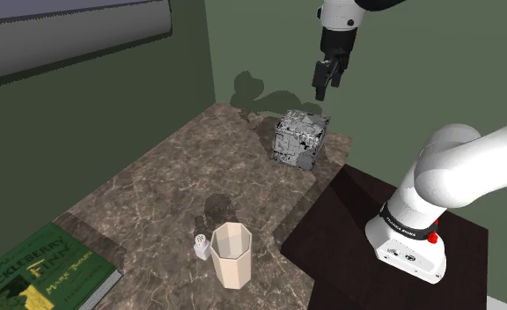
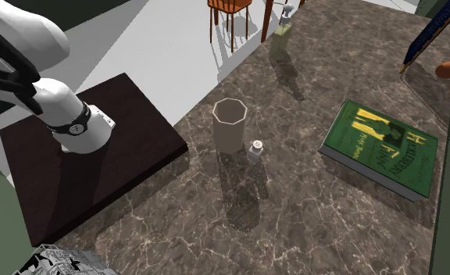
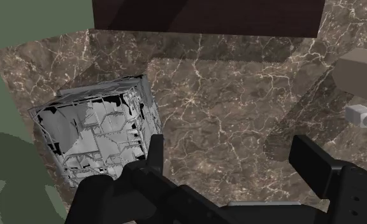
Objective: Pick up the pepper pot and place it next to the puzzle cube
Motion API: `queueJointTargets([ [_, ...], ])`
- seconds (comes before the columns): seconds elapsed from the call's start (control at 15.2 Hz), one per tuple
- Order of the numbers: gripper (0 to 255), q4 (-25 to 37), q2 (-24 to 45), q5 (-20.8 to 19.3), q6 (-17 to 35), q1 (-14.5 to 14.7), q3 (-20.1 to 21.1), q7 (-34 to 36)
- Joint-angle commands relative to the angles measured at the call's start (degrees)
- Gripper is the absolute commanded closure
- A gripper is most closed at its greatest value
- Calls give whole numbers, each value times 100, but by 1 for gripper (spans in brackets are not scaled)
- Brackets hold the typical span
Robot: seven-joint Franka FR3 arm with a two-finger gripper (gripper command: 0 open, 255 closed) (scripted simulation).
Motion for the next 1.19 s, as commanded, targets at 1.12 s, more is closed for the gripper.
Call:
queueJointTargets([
  [1.12,0,-31,2415,720,2046,563,1505,1740],
])
